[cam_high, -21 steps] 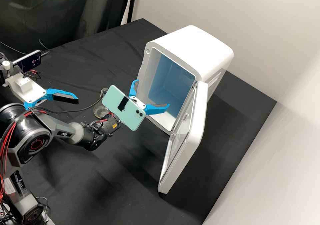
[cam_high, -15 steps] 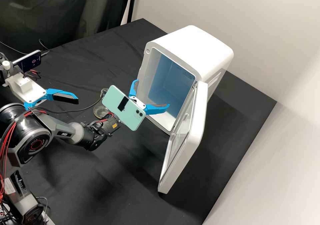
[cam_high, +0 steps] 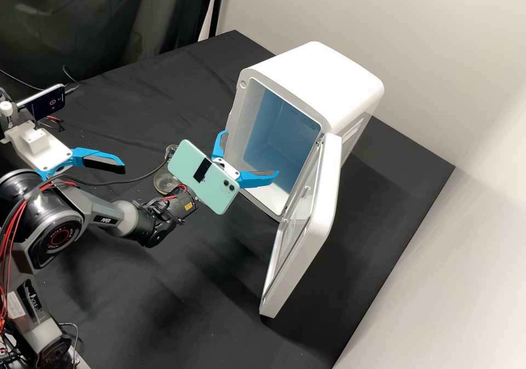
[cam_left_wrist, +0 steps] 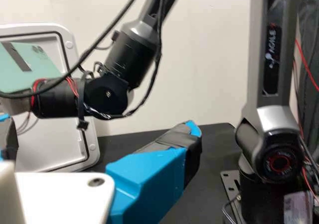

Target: Place the flask in the incubator

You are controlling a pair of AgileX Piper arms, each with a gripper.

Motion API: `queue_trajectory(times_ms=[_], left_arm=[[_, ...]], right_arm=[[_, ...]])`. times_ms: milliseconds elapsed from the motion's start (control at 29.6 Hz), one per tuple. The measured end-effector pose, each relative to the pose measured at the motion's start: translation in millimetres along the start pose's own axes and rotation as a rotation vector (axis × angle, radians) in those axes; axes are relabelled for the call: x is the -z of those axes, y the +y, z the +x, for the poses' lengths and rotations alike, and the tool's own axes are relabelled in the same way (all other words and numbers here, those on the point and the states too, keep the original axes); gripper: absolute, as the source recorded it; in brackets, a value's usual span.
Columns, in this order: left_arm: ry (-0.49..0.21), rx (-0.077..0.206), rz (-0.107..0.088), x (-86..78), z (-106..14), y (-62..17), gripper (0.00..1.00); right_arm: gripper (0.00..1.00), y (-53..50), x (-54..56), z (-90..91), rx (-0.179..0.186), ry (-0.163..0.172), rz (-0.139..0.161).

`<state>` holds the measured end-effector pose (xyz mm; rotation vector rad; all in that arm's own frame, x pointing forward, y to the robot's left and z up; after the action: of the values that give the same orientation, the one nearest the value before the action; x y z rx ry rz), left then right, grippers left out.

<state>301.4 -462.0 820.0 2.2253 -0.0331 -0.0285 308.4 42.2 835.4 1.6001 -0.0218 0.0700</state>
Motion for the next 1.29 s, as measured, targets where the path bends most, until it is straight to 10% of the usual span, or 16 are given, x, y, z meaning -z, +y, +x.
queue_trajectory(times_ms=[237, 406, 812, 1082, 1285], left_arm=[[0.015, 0.037, 0.021, 9.7, -24.7, -6.6, 1.00], [0.052, 0.063, 0.002, 21.0, -42.9, -15.0, 1.00], [0.115, 0.009, -0.033, 58.0, -96.3, -18.4, 1.00], [0.199, -0.036, -0.018, 79.3, -130.9, -9.7, 1.00], [0.240, -0.012, 0.000, 88.4, -143.4, -14.4, 1.00]], right_arm=[[1.00, 0.0, 0.0, 0.0, 0.000, 0.000, 0.000], [1.00, 0.0, 0.0, 0.0, 0.000, 0.000, 0.000], [1.00, 0.0, 0.0, 0.0, 0.000, 0.000, 0.000], [1.00, 0.0, 0.0, 0.0, 0.000, 0.000, 0.000], [1.00, 0.0, 0.0, 0.0, 0.000, 0.000, 0.000]])
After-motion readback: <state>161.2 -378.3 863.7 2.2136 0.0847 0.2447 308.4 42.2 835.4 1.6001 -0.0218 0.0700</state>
